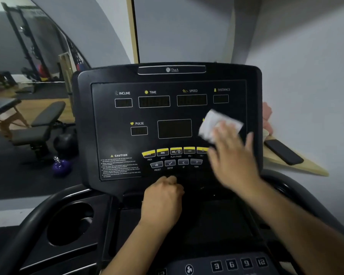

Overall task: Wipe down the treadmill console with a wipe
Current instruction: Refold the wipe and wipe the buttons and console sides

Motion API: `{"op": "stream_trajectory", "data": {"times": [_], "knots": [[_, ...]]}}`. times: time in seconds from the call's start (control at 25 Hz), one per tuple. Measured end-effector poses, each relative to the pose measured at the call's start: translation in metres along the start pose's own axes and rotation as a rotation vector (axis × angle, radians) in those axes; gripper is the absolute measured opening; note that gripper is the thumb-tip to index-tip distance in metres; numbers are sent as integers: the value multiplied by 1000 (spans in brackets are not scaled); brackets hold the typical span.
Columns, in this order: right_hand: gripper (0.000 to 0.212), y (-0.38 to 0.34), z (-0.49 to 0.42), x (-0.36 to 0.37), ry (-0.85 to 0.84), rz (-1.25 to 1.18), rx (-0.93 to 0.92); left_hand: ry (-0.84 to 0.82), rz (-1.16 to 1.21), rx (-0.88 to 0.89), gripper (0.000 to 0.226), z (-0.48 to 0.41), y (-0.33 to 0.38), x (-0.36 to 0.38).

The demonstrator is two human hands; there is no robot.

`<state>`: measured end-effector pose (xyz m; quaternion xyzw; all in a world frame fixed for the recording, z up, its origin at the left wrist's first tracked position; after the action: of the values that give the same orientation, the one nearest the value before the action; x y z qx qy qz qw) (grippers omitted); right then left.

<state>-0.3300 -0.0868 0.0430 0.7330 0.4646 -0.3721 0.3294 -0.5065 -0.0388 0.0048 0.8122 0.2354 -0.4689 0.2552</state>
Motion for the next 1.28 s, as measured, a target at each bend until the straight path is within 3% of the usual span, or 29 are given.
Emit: {"op": "stream_trajectory", "data": {"times": [0.08,0.16,0.24,0.36,0.4,0.48,0.64,0.72,0.8,0.92,0.96,1.04,1.2,1.28], "knots": [[61,49,-47,-23,52,-25,174,13,8,-4,30,-1,-1,1],[63,49,-65,-30,94,-63,235,20,-3,0,32,-1,-2,2],[62,2,-46,-16,102,-16,69,28,-5,8,30,0,-2,3],[60,-79,33,23,-32,86,-381,36,-15,27,24,0,-4,5],[60,-79,44,28,-52,112,-420,35,-16,33,23,1,-5,6],[61,-49,20,15,-30,117,-323,29,-6,26,20,1,-5,8],[61,41,-72,-32,47,47,110,20,88,3,12,7,-8,9],[65,43,-94,-44,92,5,166,2,110,13,15,12,-8,9],[65,-7,-85,-35,109,14,37,-15,89,15,22,17,-11,7],[60,-111,-18,2,13,76,-430,8,75,39,25,27,-14,8],[59,-123,-8,6,-5,98,-504,9,74,58,28,31,-13,10],[57,-116,-41,-9,5,113,-538,-16,17,112,43,35,-8,16],[62,-113,-164,-60,84,151,-374,-116,-70,98,50,29,-8,13],[66,-162,-178,-62,94,220,-515,-110,-83,97,52,28,-14,10]]}}
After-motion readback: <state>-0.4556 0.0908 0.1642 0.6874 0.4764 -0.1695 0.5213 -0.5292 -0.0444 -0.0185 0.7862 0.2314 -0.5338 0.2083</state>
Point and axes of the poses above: each hand's wrist, its own z-axis away from the middle knuckle, its own x-axis out of the palm, y = z × x, the point moved 6 cm from there along -z, towards the middle knuckle, and after that the axes turned 9 degrees about -x, right-handed, at the moved point
